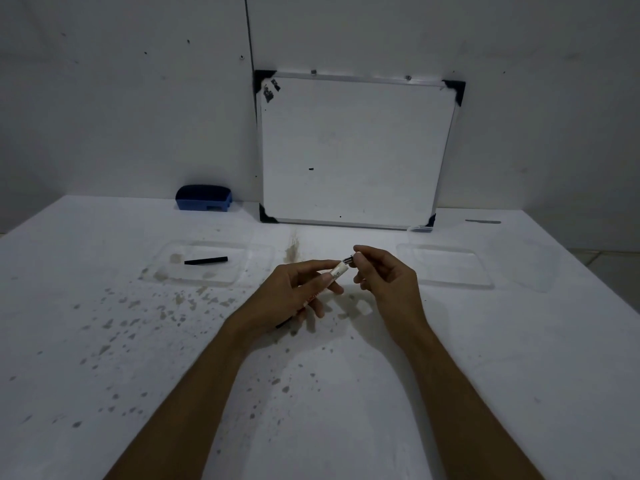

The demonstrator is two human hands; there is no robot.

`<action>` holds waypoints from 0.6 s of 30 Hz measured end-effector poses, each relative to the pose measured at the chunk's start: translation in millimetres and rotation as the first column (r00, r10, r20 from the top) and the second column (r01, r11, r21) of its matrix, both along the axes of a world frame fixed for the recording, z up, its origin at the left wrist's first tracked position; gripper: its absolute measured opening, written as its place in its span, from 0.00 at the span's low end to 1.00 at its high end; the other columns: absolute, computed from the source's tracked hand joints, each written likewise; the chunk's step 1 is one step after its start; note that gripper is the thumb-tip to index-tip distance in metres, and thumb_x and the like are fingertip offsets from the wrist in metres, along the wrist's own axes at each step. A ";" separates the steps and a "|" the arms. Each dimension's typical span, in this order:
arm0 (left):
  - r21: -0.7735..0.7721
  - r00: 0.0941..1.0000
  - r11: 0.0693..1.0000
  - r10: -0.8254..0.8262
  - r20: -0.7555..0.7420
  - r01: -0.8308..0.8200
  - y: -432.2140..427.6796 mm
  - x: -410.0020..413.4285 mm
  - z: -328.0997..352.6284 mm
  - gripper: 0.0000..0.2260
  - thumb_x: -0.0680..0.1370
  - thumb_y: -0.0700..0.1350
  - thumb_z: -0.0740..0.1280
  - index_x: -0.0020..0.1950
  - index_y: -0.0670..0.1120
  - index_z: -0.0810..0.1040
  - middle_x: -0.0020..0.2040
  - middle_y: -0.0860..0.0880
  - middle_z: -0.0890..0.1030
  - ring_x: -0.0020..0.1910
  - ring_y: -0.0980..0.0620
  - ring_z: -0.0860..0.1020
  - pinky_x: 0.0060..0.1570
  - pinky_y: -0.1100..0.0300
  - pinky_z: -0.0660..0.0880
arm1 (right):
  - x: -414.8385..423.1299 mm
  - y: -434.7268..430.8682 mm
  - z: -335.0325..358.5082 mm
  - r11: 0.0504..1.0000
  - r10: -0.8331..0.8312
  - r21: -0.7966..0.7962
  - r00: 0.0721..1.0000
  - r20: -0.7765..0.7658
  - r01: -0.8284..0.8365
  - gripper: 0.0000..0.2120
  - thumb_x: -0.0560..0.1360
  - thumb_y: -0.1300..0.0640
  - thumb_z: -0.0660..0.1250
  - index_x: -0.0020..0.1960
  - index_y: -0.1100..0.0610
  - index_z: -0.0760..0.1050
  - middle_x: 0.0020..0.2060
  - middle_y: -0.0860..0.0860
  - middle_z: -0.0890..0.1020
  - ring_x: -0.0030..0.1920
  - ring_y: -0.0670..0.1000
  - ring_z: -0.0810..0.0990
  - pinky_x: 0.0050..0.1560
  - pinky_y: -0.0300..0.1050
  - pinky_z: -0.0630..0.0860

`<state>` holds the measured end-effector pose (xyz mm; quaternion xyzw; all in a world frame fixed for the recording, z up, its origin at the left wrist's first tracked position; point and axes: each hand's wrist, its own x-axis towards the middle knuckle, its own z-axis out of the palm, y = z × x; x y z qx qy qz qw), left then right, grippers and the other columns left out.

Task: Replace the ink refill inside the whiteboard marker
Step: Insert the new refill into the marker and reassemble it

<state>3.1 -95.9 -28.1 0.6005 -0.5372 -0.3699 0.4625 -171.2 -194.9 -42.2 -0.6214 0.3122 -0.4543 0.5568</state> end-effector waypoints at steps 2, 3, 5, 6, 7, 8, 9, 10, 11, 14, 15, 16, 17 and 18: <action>0.001 1.000 1.000 -0.002 0.005 0.002 0.3 -0.3 0.3 0.15 0.82 0.51 0.66 0.69 0.58 0.78 0.52 0.54 0.87 0.37 0.50 0.84 0.32 0.56 0.78 | -0.7 0.4 0.4 1.000 -0.003 0.004 1.000 -0.003 0.003 0.10 0.80 0.56 0.71 0.60 0.53 0.83 0.48 0.50 0.88 0.41 0.48 0.83 0.49 0.49 0.82; 0.002 1.000 1.000 -0.003 0.010 0.003 0.6 -0.7 0.6 0.15 0.82 0.51 0.66 0.69 0.58 0.78 0.52 0.54 0.87 0.37 0.51 0.83 0.31 0.56 0.77 | -1.3 0.4 0.9 1.000 -0.003 0.007 1.000 -0.003 0.003 0.10 0.80 0.56 0.71 0.60 0.53 0.83 0.48 0.50 0.88 0.41 0.48 0.83 0.49 0.49 0.82; 0.000 1.000 1.000 -0.005 0.022 0.005 0.8 -1.4 1.3 0.15 0.82 0.51 0.66 0.69 0.59 0.78 0.52 0.54 0.87 0.36 0.52 0.82 0.31 0.56 0.76 | -2.1 0.5 1.6 1.000 0.002 0.011 1.000 -0.003 -0.002 0.10 0.80 0.56 0.71 0.60 0.53 0.83 0.48 0.51 0.88 0.42 0.49 0.83 0.50 0.50 0.82; -0.002 1.000 1.000 -0.004 0.029 0.004 0.6 -1.3 1.5 0.14 0.82 0.52 0.66 0.68 0.60 0.78 0.52 0.54 0.87 0.36 0.52 0.82 0.31 0.57 0.76 | -2.3 0.5 1.7 1.000 0.004 0.012 1.000 -0.002 -0.004 0.10 0.80 0.56 0.71 0.60 0.53 0.83 0.48 0.51 0.88 0.42 0.49 0.83 0.50 0.50 0.82; -0.006 0.999 1.000 -0.003 0.037 0.003 0.6 -1.2 1.9 0.14 0.82 0.52 0.66 0.68 0.61 0.79 0.52 0.55 0.87 0.36 0.53 0.82 0.31 0.58 0.76 | -2.4 0.8 2.0 1.000 0.005 0.011 1.000 0.000 -0.005 0.10 0.79 0.56 0.71 0.60 0.53 0.83 0.48 0.51 0.88 0.42 0.49 0.83 0.49 0.49 0.82; -0.010 0.999 1.000 0.000 0.043 0.001 0.5 -0.9 2.2 0.14 0.82 0.51 0.67 0.67 0.61 0.79 0.51 0.55 0.87 0.35 0.53 0.81 0.31 0.59 0.76 | -2.1 1.0 2.2 1.000 0.003 0.007 1.000 0.003 -0.003 0.09 0.79 0.56 0.71 0.59 0.52 0.83 0.48 0.50 0.88 0.42 0.48 0.83 0.49 0.48 0.82; -0.013 0.999 1.000 0.005 0.046 -0.004 0.5 -0.7 2.6 0.14 0.82 0.51 0.67 0.67 0.62 0.79 0.51 0.55 0.87 0.35 0.52 0.81 0.30 0.61 0.76 | -2.1 1.3 2.7 1.000 0.001 0.000 1.000 0.006 -0.001 0.09 0.79 0.56 0.71 0.59 0.51 0.83 0.48 0.50 0.88 0.41 0.48 0.83 0.47 0.45 0.82; -0.016 0.999 1.000 0.013 0.044 -0.012 0.5 -0.2 2.8 0.14 0.82 0.50 0.67 0.67 0.62 0.79 0.51 0.55 0.88 0.35 0.52 0.82 0.29 0.63 0.76 | -1.4 1.4 3.1 1.000 0.000 -0.007 1.000 0.011 0.001 0.09 0.79 0.56 0.71 0.59 0.51 0.83 0.48 0.50 0.88 0.41 0.47 0.83 0.46 0.43 0.82; -0.019 0.999 1.000 0.022 0.040 -0.021 0.7 0.2 3.1 0.14 0.81 0.50 0.68 0.67 0.61 0.79 0.50 0.55 0.88 0.35 0.51 0.82 0.29 0.64 0.75 | -1.1 1.8 3.5 1.000 -0.002 -0.014 1.000 0.015 0.002 0.09 0.79 0.56 0.71 0.58 0.51 0.83 0.47 0.50 0.88 0.40 0.47 0.83 0.45 0.41 0.81; -0.039 0.998 0.998 0.057 0.032 -0.056 0.7 1.8 3.1 0.15 0.81 0.50 0.69 0.67 0.60 0.79 0.50 0.55 0.88 0.34 0.51 0.81 0.29 0.65 0.75 | 0.1 2.3 3.9 0.999 -0.015 -0.044 1.000 0.010 0.016 0.09 0.79 0.56 0.72 0.59 0.52 0.84 0.48 0.49 0.88 0.40 0.47 0.83 0.43 0.38 0.80; -0.042 0.997 0.997 0.066 0.026 -0.065 0.7 2.2 3.0 0.15 0.81 0.50 0.69 0.67 0.60 0.80 0.50 0.55 0.88 0.34 0.51 0.81 0.29 0.65 0.75 | 0.0 2.1 3.9 0.998 -0.023 -0.054 1.000 -0.001 0.023 0.10 0.79 0.56 0.72 0.59 0.52 0.84 0.48 0.49 0.88 0.40 0.48 0.84 0.43 0.39 0.80; -0.042 0.997 0.997 0.071 0.020 -0.070 0.4 2.5 2.6 0.14 0.81 0.50 0.69 0.67 0.59 0.80 0.50 0.55 0.88 0.34 0.51 0.81 0.29 0.64 0.75 | -0.3 1.6 3.6 0.998 -0.031 -0.063 0.999 -0.011 0.030 0.10 0.79 0.56 0.72 0.59 0.52 0.84 0.48 0.49 0.88 0.40 0.48 0.84 0.43 0.39 0.80; -0.039 0.997 0.997 0.071 0.012 -0.070 0.1 2.8 2.1 0.14 0.81 0.50 0.69 0.67 0.59 0.80 0.50 0.55 0.88 0.34 0.51 0.80 0.29 0.64 0.74 | -0.9 1.0 3.2 0.997 -0.036 -0.069 0.999 -0.020 0.035 0.10 0.79 0.56 0.72 0.59 0.52 0.84 0.48 0.49 0.88 0.40 0.48 0.84 0.43 0.40 0.81; -0.033 0.998 0.997 0.065 0.009 -0.065 -0.1 3.1 1.5 0.14 0.81 0.50 0.69 0.67 0.59 0.80 0.50 0.54 0.88 0.33 0.52 0.80 0.29 0.64 0.74 | -1.7 0.4 2.6 0.996 -0.039 -0.075 0.999 -0.029 0.037 0.10 0.79 0.56 0.72 0.59 0.52 0.84 0.48 0.49 0.88 0.40 0.48 0.85 0.44 0.41 0.81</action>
